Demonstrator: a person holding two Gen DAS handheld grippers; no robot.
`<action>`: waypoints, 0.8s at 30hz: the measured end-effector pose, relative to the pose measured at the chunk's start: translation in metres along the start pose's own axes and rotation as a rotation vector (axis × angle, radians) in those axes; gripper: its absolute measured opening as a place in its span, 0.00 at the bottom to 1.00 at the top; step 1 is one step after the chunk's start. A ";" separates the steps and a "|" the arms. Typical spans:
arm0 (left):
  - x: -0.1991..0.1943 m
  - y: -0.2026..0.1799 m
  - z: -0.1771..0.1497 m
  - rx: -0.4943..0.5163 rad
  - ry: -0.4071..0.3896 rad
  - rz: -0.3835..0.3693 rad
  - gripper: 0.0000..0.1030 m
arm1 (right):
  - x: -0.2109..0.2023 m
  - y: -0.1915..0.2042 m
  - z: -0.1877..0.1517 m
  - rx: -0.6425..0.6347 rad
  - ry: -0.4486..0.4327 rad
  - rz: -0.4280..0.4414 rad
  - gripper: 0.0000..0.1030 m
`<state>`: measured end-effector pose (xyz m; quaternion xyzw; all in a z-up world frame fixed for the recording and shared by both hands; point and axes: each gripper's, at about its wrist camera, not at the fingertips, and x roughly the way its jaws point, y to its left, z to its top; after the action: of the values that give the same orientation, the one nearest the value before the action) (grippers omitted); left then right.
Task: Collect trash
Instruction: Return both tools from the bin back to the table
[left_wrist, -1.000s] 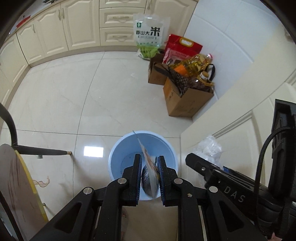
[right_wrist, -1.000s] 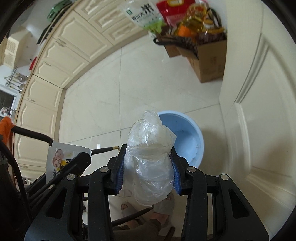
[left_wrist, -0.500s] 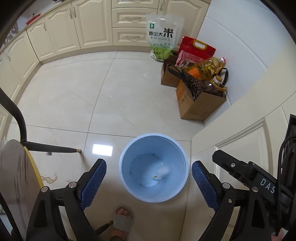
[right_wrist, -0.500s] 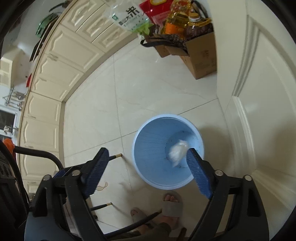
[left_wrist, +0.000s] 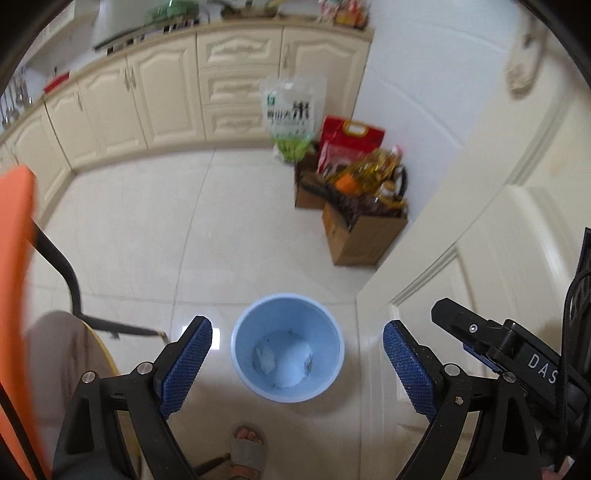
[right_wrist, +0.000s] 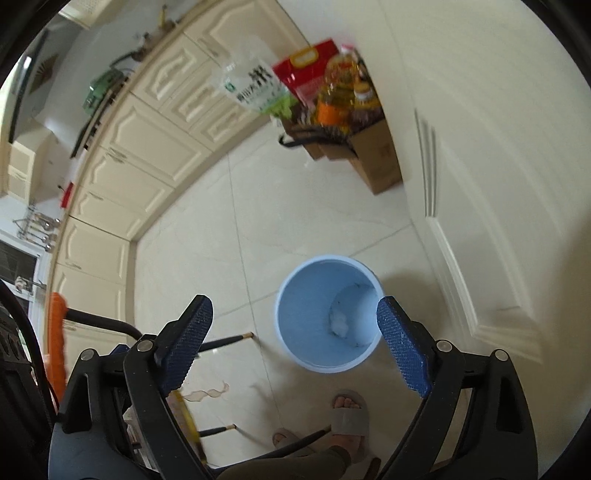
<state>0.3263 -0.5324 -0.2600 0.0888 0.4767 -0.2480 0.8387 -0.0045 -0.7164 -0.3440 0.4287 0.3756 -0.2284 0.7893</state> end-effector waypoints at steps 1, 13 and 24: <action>-0.013 0.000 -0.001 0.008 -0.021 -0.002 0.89 | -0.011 0.005 -0.002 -0.005 -0.017 0.009 0.88; -0.174 0.053 -0.070 0.020 -0.257 0.024 0.99 | -0.132 0.094 -0.043 -0.132 -0.180 0.130 1.00; -0.305 0.126 -0.174 -0.060 -0.408 0.107 0.99 | -0.199 0.211 -0.117 -0.340 -0.243 0.210 1.00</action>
<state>0.1289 -0.2559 -0.1065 0.0369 0.2989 -0.2016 0.9320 -0.0291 -0.4979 -0.1220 0.2958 0.2644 -0.1285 0.9089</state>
